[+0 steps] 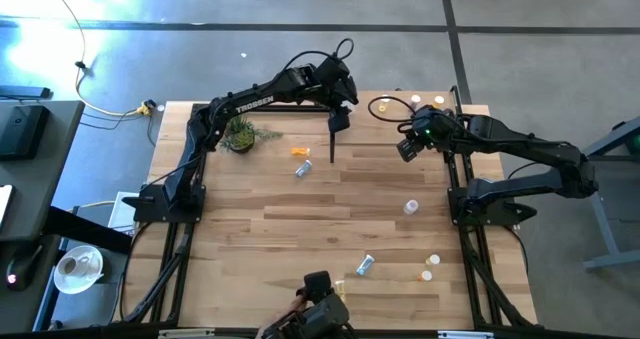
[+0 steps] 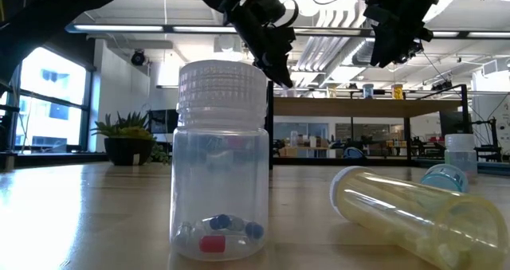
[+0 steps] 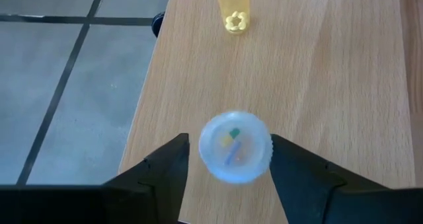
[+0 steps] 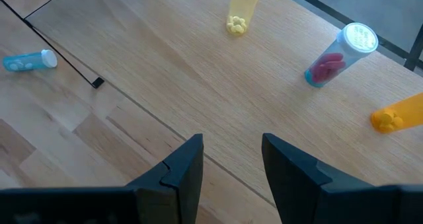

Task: Pick and place medicine bottles onto shelf by color
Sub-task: Put the left transparent pill bottle on the shelf, then put the bottom orange pill bottle aligned with the other orange pill bottle on the shelf

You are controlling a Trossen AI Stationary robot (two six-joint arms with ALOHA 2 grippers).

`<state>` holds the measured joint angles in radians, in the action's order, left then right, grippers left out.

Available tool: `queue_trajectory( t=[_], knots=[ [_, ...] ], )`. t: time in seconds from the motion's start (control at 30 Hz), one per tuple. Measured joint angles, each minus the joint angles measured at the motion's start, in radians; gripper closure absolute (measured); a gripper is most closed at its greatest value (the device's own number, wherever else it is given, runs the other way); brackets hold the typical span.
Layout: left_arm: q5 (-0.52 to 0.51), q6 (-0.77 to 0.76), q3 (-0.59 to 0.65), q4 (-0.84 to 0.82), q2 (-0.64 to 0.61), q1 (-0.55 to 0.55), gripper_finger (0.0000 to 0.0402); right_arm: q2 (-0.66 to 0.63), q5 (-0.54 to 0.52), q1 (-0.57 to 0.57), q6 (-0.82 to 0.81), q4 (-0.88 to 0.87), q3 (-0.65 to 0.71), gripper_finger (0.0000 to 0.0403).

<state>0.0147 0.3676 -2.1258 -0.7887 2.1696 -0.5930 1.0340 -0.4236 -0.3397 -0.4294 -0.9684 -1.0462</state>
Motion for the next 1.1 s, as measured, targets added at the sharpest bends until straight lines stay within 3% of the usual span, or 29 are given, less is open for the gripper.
queue_trajectory(
  t=[0.33,0.63,1.1],
  knots=[
    [-0.008,-0.017,0.0,0.001,0.0,0.0,0.0202,0.0,0.0,0.0,0.0,0.0,0.0,0.0256],
    [-0.122,-0.016,0.0,0.0,-0.004,0.0,0.0202,0.0,0.0,0.0,0.0,0.0,0.0,0.0256],
    [-0.132,0.041,-0.001,-0.051,-0.025,0.035,0.0202,0.0,0.001,0.0,0.011,-0.008,0.0,0.0256]
  ],
)
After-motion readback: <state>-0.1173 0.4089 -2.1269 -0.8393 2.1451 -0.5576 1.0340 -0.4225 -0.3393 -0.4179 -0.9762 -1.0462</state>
